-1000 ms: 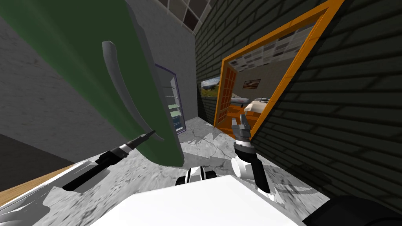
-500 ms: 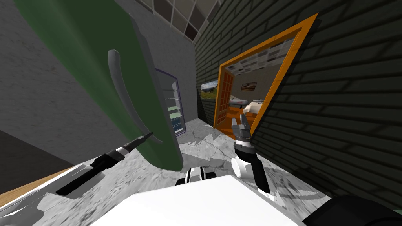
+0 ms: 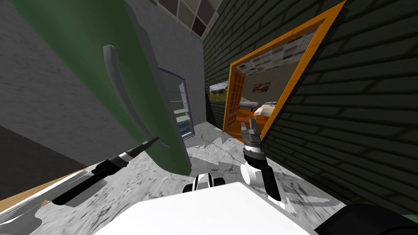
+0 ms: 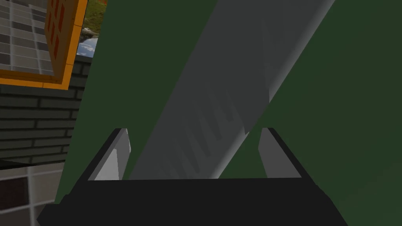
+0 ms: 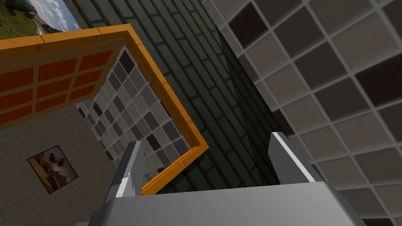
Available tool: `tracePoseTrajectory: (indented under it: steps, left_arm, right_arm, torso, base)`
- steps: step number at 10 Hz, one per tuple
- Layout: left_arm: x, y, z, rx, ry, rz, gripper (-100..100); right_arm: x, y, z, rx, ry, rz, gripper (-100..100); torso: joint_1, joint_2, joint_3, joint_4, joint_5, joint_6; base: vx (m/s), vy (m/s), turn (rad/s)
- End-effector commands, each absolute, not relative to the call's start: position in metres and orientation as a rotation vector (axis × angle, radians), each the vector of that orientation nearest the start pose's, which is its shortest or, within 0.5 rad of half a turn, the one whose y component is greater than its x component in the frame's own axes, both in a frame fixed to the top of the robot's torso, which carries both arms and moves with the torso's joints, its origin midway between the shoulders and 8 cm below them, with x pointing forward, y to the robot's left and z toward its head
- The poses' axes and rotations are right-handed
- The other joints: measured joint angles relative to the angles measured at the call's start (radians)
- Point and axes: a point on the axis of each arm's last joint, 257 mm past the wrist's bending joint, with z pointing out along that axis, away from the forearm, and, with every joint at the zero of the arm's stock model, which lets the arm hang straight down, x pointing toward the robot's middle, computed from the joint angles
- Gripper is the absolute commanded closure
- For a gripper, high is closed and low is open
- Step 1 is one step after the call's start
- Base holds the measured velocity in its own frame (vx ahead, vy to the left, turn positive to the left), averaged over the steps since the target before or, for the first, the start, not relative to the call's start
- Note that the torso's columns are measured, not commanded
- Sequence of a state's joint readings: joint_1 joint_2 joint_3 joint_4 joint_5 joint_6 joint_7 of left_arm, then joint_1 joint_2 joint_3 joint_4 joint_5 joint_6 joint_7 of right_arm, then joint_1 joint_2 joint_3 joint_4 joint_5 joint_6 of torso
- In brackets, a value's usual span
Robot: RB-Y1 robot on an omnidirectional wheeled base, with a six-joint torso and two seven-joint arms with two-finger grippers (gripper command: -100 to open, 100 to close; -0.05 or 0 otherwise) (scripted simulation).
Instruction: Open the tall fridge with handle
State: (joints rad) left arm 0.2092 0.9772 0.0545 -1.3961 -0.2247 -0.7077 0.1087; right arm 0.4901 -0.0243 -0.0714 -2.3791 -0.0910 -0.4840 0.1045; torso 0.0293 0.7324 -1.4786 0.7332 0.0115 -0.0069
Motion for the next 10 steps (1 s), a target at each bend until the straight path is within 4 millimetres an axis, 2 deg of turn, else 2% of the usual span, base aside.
tracePoseTrajectory:
  steps: [1, 3, 4, 5, 6, 7, 8, 10]
  left_arm:
    - [0.443, 0.429, -0.141, -0.074, 1.607, -0.767, 100]
    - [0.438, 0.419, -0.133, -0.052, 1.609, -0.810, 100]
    - [0.450, 0.431, -0.122, -0.041, 1.587, -0.775, -100]
    - [0.450, 0.435, -0.129, -0.040, 1.605, -0.755, -100]
    - [0.459, 0.446, -0.111, -0.045, 1.574, -0.741, -100]
    - [0.462, 0.456, -0.118, -0.043, 1.596, -0.703, -100]
    - [0.470, 0.468, -0.103, -0.058, 1.570, -0.692, -100]
    - [0.472, 0.482, -0.111, -0.064, 1.593, -0.647, -100]
  right_arm:
    - [0.320, -0.302, 0.070, 0.573, 0.537, 1.219, 0]
    - [0.320, -0.302, 0.070, 0.573, 0.537, 1.219, 0]
    - [0.320, -0.302, 0.070, 0.573, 0.537, 1.219, 0]
    - [0.320, -0.302, 0.070, 0.573, 0.537, 1.219, 0]
    - [0.320, -0.302, 0.070, 0.573, 0.537, 1.219, 0]
    - [0.320, -0.302, 0.070, 0.573, 0.536, 1.220, 0]
    - [0.320, -0.302, 0.070, 0.573, 0.536, 1.219, 0]
    - [0.320, -0.302, 0.070, 0.573, 0.537, 1.219, 0]
  torso:
    - [-0.006, -0.003, -0.002, 0.001, -0.003, 0.001]
    - [-0.014, -0.004, -0.004, 0.002, -0.008, 0.003]
    - [-0.016, -0.005, -0.004, 0.003, -0.008, 0.004]
    - [-0.024, -0.003, -0.003, 0.003, -0.010, 0.008]
    - [-0.032, -0.003, -0.003, 0.002, -0.012, 0.008]
    - [-0.031, -0.002, -0.003, 0.004, -0.014, 0.010]
    - [-0.029, 0.000, -0.002, 0.006, -0.015, 0.006]
    - [-0.026, 0.006, 0.002, 0.009, -0.015, 0.004]
  base:
    - [-0.137, 0.139, 0.086]
    - [-0.188, 0.140, 0.077]
    - [-0.194, 0.062, -0.283]
    - [-0.128, 0.015, -0.218]
    - [-0.145, 0.007, -0.229]
    - [-0.129, -0.011, -0.197]
    - [-0.164, -0.015, -0.289]
    - [-0.090, 0.001, -0.089]
